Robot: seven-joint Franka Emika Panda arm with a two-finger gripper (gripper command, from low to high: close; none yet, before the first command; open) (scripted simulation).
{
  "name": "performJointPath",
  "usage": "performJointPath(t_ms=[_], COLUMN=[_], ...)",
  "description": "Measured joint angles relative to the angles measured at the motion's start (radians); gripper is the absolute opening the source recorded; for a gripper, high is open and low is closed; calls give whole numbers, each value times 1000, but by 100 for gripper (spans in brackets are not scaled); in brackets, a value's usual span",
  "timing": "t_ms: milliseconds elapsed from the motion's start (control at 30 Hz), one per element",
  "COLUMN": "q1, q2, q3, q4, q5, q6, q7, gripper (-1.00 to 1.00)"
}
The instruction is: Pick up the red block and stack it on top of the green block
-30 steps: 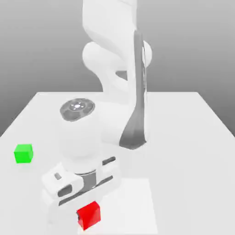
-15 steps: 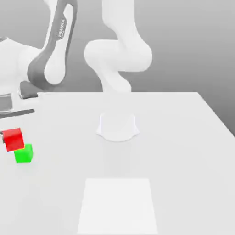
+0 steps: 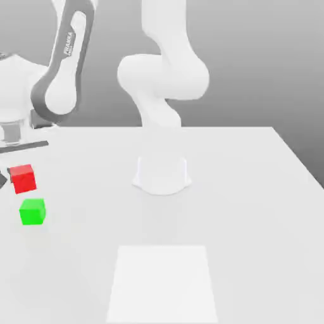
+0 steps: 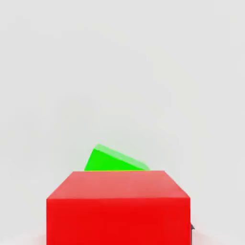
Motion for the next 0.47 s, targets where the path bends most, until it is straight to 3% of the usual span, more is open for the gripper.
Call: performJointPath(t_ms=[433,467], q1=[-38,-44], q2=[174,182], q3=[112,121], q4=[10,11], q5=[315,328], q6=[101,106], q7=[-227,-236], gripper=[-100,100])
